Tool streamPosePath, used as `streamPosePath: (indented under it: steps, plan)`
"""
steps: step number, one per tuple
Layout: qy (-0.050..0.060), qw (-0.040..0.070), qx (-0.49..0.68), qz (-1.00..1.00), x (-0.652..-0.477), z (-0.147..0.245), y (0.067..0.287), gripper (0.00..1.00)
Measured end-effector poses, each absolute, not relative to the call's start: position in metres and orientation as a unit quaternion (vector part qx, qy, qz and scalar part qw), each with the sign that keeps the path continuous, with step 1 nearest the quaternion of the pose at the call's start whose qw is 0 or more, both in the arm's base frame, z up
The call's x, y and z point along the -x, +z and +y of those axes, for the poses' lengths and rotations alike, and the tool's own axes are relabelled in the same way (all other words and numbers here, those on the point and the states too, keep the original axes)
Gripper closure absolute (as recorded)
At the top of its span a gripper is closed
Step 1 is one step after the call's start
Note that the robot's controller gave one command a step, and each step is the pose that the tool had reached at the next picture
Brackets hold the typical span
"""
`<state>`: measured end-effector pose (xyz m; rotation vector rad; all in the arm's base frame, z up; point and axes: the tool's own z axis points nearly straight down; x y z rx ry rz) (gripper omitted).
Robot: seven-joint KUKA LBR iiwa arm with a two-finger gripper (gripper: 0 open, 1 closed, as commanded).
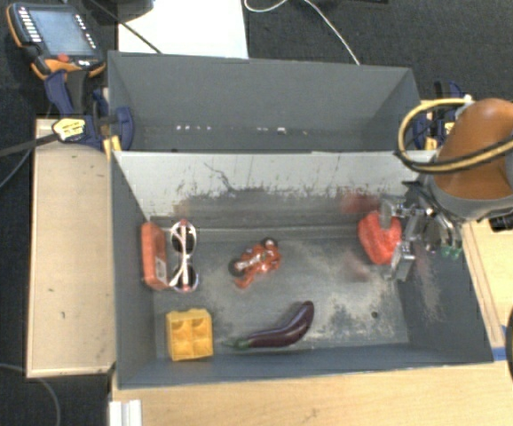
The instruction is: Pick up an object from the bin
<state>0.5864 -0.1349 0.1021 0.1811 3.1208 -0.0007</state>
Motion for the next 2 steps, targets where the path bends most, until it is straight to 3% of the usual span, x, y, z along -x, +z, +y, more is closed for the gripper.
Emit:
streamPosePath:
  steps: [1, 2]
  plan:
    - [0.001, 0.019, -0.162, 0.987, -0.588, -0.129, 0.082, 0.00]
    - [0.002, 0.021, -0.106, 0.994, -0.598, -0.139, 0.081, 0.00]
